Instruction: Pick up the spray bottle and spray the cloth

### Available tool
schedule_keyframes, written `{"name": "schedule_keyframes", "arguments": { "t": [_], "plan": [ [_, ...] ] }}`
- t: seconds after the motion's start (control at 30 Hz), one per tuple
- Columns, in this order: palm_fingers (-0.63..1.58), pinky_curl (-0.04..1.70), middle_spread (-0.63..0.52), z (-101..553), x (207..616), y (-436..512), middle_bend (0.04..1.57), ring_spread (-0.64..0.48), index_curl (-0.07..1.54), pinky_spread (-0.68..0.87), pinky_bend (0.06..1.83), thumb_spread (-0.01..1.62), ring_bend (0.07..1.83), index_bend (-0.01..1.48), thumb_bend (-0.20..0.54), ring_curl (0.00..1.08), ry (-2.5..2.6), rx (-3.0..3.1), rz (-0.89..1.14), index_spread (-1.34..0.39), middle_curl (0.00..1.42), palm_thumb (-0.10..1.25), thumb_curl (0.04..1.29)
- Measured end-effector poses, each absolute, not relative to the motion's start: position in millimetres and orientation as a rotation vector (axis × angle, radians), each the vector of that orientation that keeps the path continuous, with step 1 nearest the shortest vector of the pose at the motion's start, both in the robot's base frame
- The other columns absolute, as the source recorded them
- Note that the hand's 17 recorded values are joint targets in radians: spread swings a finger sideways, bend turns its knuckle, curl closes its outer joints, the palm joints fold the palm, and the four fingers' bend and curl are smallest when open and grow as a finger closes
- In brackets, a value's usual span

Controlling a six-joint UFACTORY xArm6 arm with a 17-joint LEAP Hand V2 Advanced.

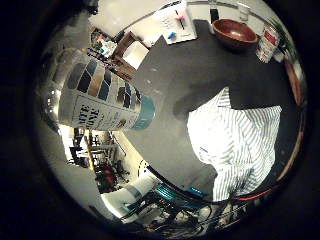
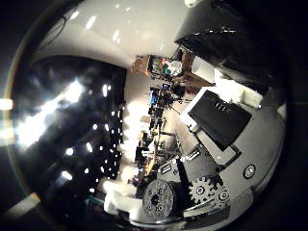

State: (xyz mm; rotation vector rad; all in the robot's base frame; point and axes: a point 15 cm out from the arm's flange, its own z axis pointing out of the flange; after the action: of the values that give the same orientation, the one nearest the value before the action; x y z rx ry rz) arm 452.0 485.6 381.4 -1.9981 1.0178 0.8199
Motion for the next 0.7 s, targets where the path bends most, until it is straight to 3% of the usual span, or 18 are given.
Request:
{"name": "schedule_keyframes", "arguments": {
  "t": [0.4,0.7],
  "plan": [
    [1.14,0.53,-0.28,296,425,503,1.07,-0.29,0.84,-0.54,1.11,0.37,1.26,0.18,-0.023,0.57,0.997,-2.086,0.799,-0.66,0.77,1.04,0.93],
    [1.14,0.52,-0.28,248,428,482,1.07,-0.29,0.83,-0.54,1.11,0.39,1.26,0.18,-0.023,0.57,1.037,-2.111,0.772,-0.66,0.77,1.04,0.93]
  ]
}}
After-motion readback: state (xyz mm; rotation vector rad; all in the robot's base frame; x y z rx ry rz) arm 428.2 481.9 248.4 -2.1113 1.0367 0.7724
